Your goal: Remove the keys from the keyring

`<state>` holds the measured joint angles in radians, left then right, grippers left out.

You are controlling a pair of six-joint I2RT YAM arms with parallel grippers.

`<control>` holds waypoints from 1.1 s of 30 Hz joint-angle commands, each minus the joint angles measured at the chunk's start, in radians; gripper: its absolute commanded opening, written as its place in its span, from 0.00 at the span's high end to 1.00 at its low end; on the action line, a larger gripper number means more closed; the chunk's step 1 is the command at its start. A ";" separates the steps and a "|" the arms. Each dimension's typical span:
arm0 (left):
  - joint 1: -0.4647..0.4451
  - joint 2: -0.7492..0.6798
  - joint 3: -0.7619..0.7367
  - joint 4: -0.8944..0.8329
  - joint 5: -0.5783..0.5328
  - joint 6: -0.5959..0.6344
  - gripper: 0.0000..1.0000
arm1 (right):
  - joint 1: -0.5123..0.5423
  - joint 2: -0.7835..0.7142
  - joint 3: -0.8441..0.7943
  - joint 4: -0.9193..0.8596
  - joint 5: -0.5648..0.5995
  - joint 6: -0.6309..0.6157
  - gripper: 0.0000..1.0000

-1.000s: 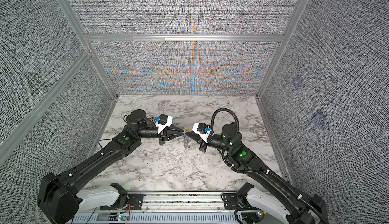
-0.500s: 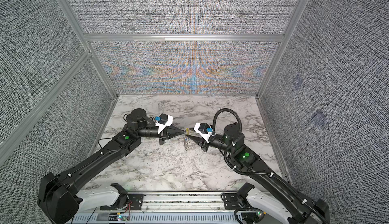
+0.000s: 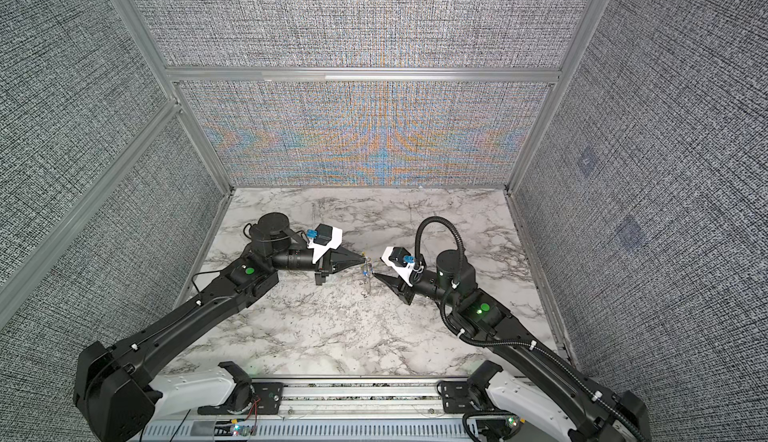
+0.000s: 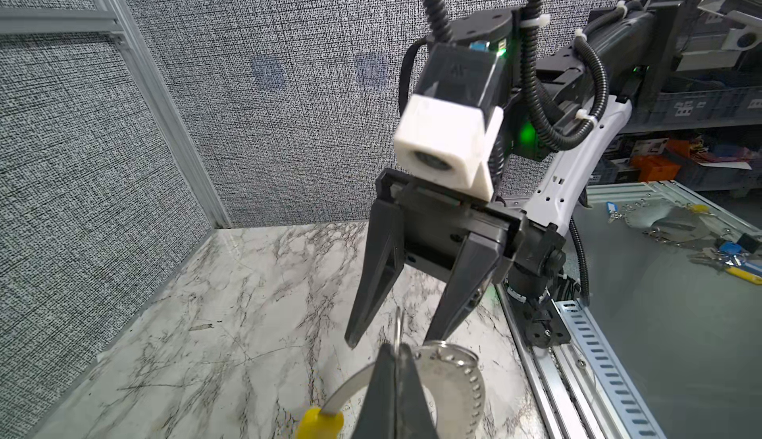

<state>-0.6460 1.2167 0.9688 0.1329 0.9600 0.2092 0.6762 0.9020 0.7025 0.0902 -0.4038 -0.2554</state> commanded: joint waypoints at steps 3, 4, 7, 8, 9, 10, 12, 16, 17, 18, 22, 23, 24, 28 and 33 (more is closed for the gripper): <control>-0.006 0.002 0.005 -0.017 -0.014 0.017 1.00 | 0.002 0.031 -0.008 0.144 -0.115 0.068 0.59; -0.006 0.003 0.009 -0.025 -0.016 0.024 1.00 | 0.003 0.036 -0.006 0.152 -0.126 0.076 0.59; -0.007 0.002 0.013 -0.036 -0.015 0.034 1.00 | 0.003 0.046 -0.006 0.154 -0.141 0.087 0.60; -0.007 0.003 0.014 -0.036 -0.014 0.035 1.00 | 0.002 0.052 -0.006 0.153 -0.143 0.088 0.61; -0.009 0.004 0.016 -0.036 -0.012 0.036 1.00 | 0.002 0.059 -0.002 0.151 -0.148 0.090 0.61; -0.010 0.004 0.016 -0.036 -0.011 0.036 1.00 | 0.003 0.064 0.001 0.157 -0.155 0.094 0.62; -0.010 0.004 0.017 -0.038 -0.010 0.038 1.00 | 0.003 0.077 0.003 0.170 -0.168 0.105 0.64; -0.011 -0.001 0.018 -0.041 -0.011 0.042 1.00 | 0.003 0.095 0.012 0.170 -0.188 0.113 0.70; -0.011 -0.003 0.018 -0.044 -0.012 0.044 1.00 | 0.002 0.095 0.012 0.169 -0.189 0.114 0.72; -0.011 -0.002 0.018 -0.047 -0.015 0.048 1.00 | 0.002 0.093 0.012 0.169 -0.190 0.114 0.73; -0.011 -0.004 0.023 -0.070 -0.021 0.066 1.00 | 0.002 0.076 0.012 0.140 -0.177 0.100 0.82; -0.011 -0.003 0.026 -0.079 -0.025 0.073 1.00 | 0.003 0.070 0.012 0.127 -0.174 0.095 0.84; -0.010 -0.003 0.032 -0.092 -0.028 0.081 1.00 | 0.002 0.064 0.017 0.102 -0.168 0.083 0.86; -0.011 -0.002 0.062 -0.161 -0.052 0.133 1.00 | 0.002 0.038 0.043 -0.008 -0.141 0.031 0.90; -0.011 0.003 0.100 -0.266 -0.096 0.212 1.00 | 0.003 0.008 0.083 -0.130 -0.079 -0.051 0.95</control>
<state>-0.6579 1.2190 1.0500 -0.0631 0.8989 0.3561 0.6762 0.9188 0.7639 0.0544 -0.5236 -0.2405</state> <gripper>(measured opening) 0.049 0.058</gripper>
